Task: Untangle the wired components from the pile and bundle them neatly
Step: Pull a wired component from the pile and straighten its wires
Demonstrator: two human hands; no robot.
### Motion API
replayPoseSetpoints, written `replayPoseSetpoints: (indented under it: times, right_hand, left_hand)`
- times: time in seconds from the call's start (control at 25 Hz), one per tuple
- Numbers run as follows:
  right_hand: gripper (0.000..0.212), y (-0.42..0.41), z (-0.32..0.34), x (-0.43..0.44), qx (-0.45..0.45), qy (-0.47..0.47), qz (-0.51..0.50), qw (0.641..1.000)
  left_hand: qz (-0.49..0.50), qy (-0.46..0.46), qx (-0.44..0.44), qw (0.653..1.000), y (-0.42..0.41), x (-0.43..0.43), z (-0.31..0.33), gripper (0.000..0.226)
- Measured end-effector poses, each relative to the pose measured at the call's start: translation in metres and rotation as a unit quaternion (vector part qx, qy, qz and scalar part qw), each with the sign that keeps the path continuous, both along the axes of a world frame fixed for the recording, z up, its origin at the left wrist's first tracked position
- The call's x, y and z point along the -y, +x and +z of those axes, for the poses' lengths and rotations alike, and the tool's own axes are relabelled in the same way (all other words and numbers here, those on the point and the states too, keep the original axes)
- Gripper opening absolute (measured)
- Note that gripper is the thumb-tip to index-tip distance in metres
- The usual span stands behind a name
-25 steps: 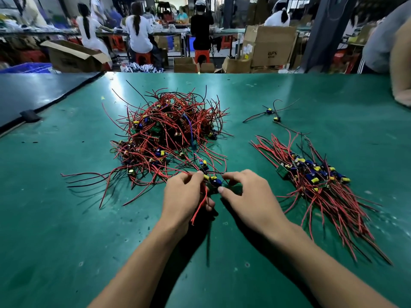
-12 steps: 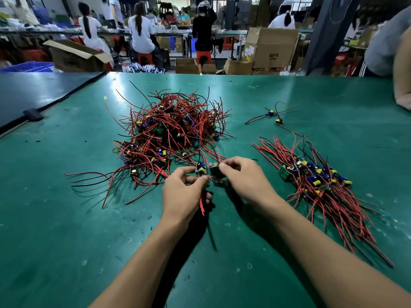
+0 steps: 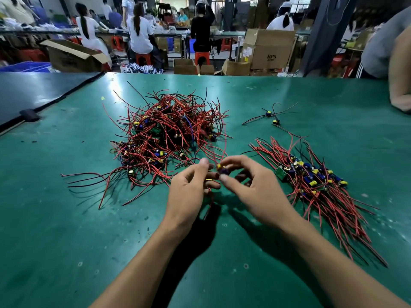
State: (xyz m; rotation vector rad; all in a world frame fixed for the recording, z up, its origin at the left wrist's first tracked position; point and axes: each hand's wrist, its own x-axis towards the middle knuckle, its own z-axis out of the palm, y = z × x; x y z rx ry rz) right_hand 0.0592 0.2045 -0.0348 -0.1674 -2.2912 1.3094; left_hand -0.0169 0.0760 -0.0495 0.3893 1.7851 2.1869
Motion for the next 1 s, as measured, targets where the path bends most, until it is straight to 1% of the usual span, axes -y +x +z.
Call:
replayPoseSetpoints:
  times: [0.04,0.08,0.12,0.16,0.28,0.36,0.4,0.44,0.56,0.64,0.72,0.76,0.92,1.0]
  right_hand:
    - [0.026,0.005,-0.005,0.001,0.001,0.055,-0.002,0.998]
    - [0.028,0.008,-0.008,0.001,0.000,0.085,0.000,0.996]
    - [0.028,0.011,-0.011,0.000,-0.001,0.092,0.001,0.996]
    - [0.026,0.013,-0.013,-0.001,0.002,0.078,-0.001,0.997]
    - [0.008,0.017,-0.013,-0.005,0.019,-0.026,-0.022,0.999]
    - [0.004,0.016,-0.012,-0.007,0.019,-0.104,-0.024,0.994]
    - [0.008,0.015,-0.011,-0.008,0.024,-0.142,-0.012,0.990]
    - [0.013,0.014,-0.010,-0.011,0.036,-0.160,0.004,0.986]
    - [0.025,0.015,-0.007,-0.021,0.080,-0.174,0.081,0.978]
    - [0.030,0.018,-0.006,-0.026,0.120,-0.215,0.145,0.958]
    - [0.035,0.020,-0.007,-0.028,0.144,-0.247,0.190,0.939]
    - [0.035,0.019,-0.008,-0.028,0.142,-0.265,0.191,0.935]
    - [0.023,0.015,-0.010,-0.025,0.085,-0.356,0.130,0.922]
    - [0.021,0.013,-0.011,-0.023,0.068,-0.369,0.080,0.923]
  left_hand:
    - [-0.041,0.036,0.051,0.997,0.002,-0.001,0.000,0.027]
    - [-0.069,0.043,0.077,0.994,0.003,-0.002,-0.001,0.022]
    - [-0.084,0.039,0.088,0.992,0.004,-0.002,-0.002,0.017]
    - [-0.088,0.037,0.093,0.991,0.003,-0.002,-0.004,0.014]
    - [-0.082,0.058,0.115,0.988,0.001,-0.003,-0.007,0.010]
    - [-0.108,0.081,0.129,0.982,0.003,-0.003,-0.006,0.008]
    - [-0.130,0.092,0.137,0.978,0.004,-0.002,-0.005,0.011]
    - [-0.151,0.095,0.144,0.973,0.005,-0.001,-0.004,0.013]
    - [-0.202,0.056,0.125,0.970,0.009,0.001,-0.001,0.016]
    - [-0.221,0.026,0.113,0.968,0.010,0.002,0.000,0.019]
    - [-0.238,0.018,0.121,0.964,0.010,0.004,-0.002,0.031]
    - [-0.245,0.017,0.119,0.962,0.010,0.005,-0.002,0.035]
    - [-0.273,0.023,0.101,0.956,0.009,0.007,-0.002,0.028]
    - [-0.272,0.022,0.113,0.956,0.006,0.006,-0.002,0.031]
